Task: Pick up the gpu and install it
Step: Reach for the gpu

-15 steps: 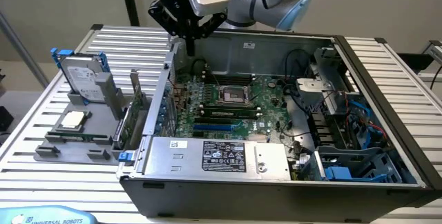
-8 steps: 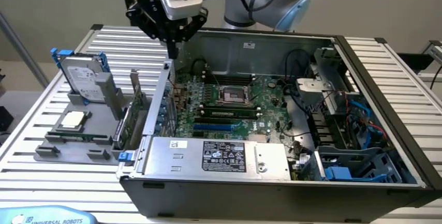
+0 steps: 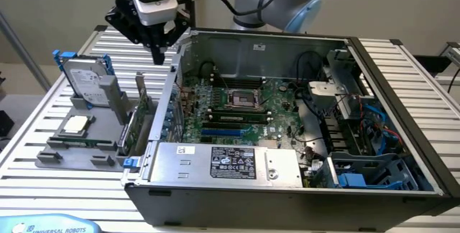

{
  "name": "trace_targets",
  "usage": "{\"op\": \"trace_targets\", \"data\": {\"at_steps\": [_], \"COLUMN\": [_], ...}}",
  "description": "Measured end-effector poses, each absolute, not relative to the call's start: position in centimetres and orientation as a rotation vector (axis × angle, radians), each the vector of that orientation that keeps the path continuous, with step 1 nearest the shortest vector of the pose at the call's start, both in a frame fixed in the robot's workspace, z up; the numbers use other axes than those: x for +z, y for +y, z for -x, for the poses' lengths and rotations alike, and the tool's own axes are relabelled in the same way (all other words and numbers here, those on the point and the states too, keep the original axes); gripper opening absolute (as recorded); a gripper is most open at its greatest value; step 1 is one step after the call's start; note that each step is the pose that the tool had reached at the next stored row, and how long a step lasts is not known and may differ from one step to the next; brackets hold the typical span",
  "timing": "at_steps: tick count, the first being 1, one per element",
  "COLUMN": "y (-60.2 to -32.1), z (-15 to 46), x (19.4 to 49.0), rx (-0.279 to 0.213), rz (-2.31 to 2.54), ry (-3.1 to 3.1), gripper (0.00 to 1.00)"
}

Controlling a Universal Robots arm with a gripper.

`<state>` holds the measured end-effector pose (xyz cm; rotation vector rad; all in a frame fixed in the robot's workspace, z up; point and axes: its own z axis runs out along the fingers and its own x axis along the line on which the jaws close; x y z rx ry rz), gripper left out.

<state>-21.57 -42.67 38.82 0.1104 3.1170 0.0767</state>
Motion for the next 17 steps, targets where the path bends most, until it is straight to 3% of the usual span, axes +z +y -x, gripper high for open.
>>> {"op": "trace_targets", "data": {"at_steps": [17], "y": [-42.1], "z": [28.7], "x": [36.3], "rx": [0.066], "rz": [-0.111], "ry": [3.116], "gripper": [0.11]}}
